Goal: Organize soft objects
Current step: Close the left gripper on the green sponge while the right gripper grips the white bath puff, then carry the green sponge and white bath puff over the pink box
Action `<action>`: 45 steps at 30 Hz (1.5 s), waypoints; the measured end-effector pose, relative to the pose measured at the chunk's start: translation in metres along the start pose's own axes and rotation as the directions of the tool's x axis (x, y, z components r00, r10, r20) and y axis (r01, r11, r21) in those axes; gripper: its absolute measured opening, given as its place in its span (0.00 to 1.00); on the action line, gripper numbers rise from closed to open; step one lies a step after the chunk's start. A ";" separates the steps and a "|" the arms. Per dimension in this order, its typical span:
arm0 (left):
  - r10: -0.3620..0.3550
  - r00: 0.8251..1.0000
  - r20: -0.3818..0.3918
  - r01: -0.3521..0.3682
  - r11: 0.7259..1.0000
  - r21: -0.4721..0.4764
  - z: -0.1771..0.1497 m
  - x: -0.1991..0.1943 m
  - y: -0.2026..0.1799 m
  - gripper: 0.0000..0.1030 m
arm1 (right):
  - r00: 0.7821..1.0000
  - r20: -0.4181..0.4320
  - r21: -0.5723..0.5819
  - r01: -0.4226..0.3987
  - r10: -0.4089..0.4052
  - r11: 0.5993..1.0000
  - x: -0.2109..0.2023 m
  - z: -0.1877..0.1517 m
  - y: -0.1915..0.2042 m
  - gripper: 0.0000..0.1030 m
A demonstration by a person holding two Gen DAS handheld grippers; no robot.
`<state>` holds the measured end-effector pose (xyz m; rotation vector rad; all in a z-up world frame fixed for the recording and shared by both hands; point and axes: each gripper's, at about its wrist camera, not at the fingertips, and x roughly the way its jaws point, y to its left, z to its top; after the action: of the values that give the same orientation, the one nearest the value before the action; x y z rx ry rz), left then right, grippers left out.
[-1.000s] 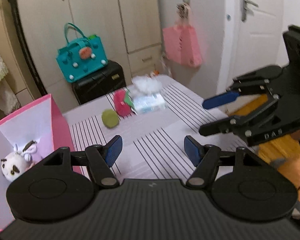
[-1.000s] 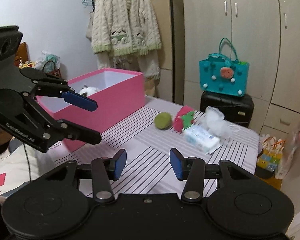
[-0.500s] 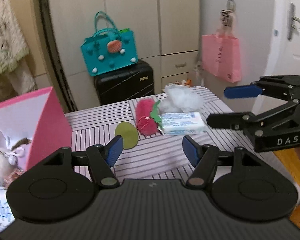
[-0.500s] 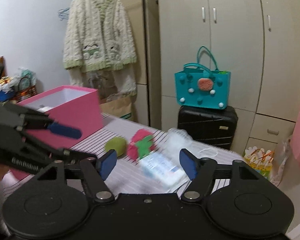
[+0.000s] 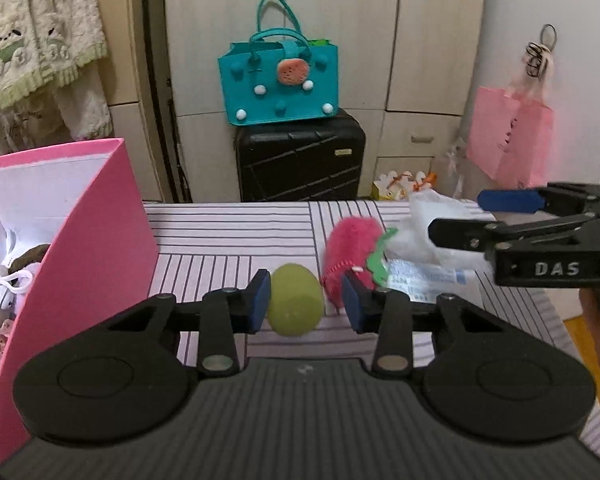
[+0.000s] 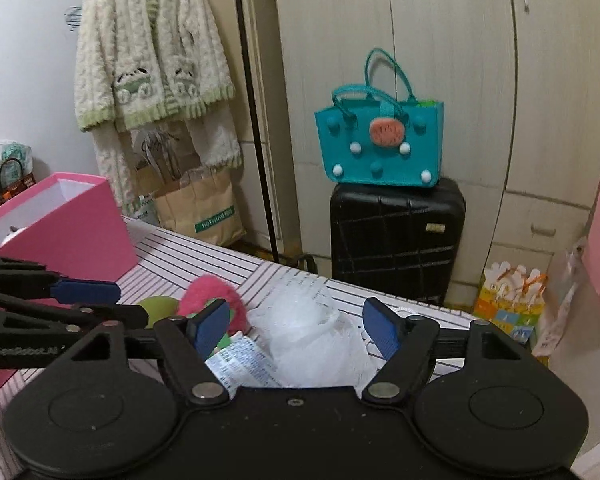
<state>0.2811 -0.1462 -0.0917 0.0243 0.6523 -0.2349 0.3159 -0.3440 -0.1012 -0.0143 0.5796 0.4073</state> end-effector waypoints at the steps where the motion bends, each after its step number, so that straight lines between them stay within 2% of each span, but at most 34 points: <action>1: 0.004 1.000 -0.001 -0.004 1.000 -0.008 0.001 0.003 0.001 0.35 | 1.000 -0.016 0.015 -0.004 0.004 1.000 0.006 0.001 -0.002 0.76; 5: 0.026 0.999 -0.019 -0.027 0.999 -0.042 0.000 0.014 0.004 0.35 | 0.998 -0.067 0.046 -0.014 0.017 0.999 0.021 0.000 -0.006 0.75; 11: 0.023 0.998 -0.050 -0.025 0.998 -0.050 -0.002 0.028 0.005 0.35 | 0.992 -0.124 0.076 -0.006 0.016 0.997 0.037 -0.003 -0.010 0.75; 14: 0.027 0.998 -0.049 -0.029 0.999 -0.046 -0.001 0.030 0.003 0.35 | 0.991 -0.134 0.101 -0.015 0.028 0.995 0.040 -0.005 -0.013 0.70; 19: -0.003 0.996 -0.085 -0.003 0.998 -0.066 -0.004 0.035 0.005 0.38 | 0.991 -0.126 0.122 -0.020 0.035 0.992 0.039 -0.007 -0.014 0.49; 21: -0.012 0.994 -0.105 0.003 0.996 -0.087 -0.006 0.040 0.007 0.38 | 0.992 -0.124 0.120 -0.015 0.030 0.993 0.038 -0.009 -0.014 0.45; 25: -0.003 0.996 -0.091 -0.005 0.996 -0.087 -0.008 0.041 0.006 0.36 | 0.995 -0.101 0.119 -0.007 0.020 0.993 0.033 -0.011 -0.014 0.39; 31: 0.007 0.996 -0.089 -0.012 0.998 -0.059 -0.009 0.035 0.004 0.34 | 0.999 -0.044 0.127 0.016 -0.010 0.992 0.014 -0.006 -0.012 0.38; 35: 0.019 0.999 -0.048 -0.021 0.999 -0.042 -0.007 0.018 0.003 0.34 | 1.000 -0.025 0.114 0.017 -0.014 0.993 -0.007 -0.001 -0.002 0.38; 40: -0.033 0.999 -0.043 0.032 0.999 -0.026 -0.008 -0.003 0.004 0.34 | 1.000 -0.011 0.102 0.019 -0.018 0.995 -0.032 -0.006 0.019 0.38; 45: -0.091 0.994 -0.058 0.091 0.996 0.000 -0.013 -0.024 0.004 0.34 | 0.999 -0.030 0.162 0.024 -0.020 0.986 -0.050 -0.015 0.033 0.38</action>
<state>0.2561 -0.1360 -0.0880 0.0037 0.7113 -0.3240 0.2578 -0.3340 -0.0842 0.1300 0.6384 0.3378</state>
